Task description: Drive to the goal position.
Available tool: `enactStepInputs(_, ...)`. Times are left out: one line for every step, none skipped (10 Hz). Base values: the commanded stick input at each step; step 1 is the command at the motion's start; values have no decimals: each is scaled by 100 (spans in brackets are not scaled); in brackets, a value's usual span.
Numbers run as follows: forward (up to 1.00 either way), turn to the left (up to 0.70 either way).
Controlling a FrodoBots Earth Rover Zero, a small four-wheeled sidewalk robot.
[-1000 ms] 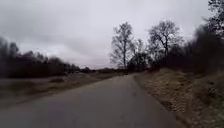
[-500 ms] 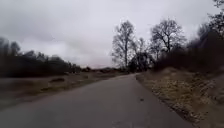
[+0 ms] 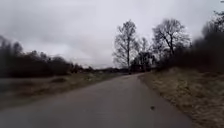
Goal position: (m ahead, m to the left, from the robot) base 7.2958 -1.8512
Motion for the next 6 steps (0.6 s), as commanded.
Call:
enactStepInputs(100,0)
enactStepInputs(100,0)
enactStepInputs(100,0)
enactStepInputs(100,0)
enactStepInputs(100,0)
enactStepInputs(100,0)
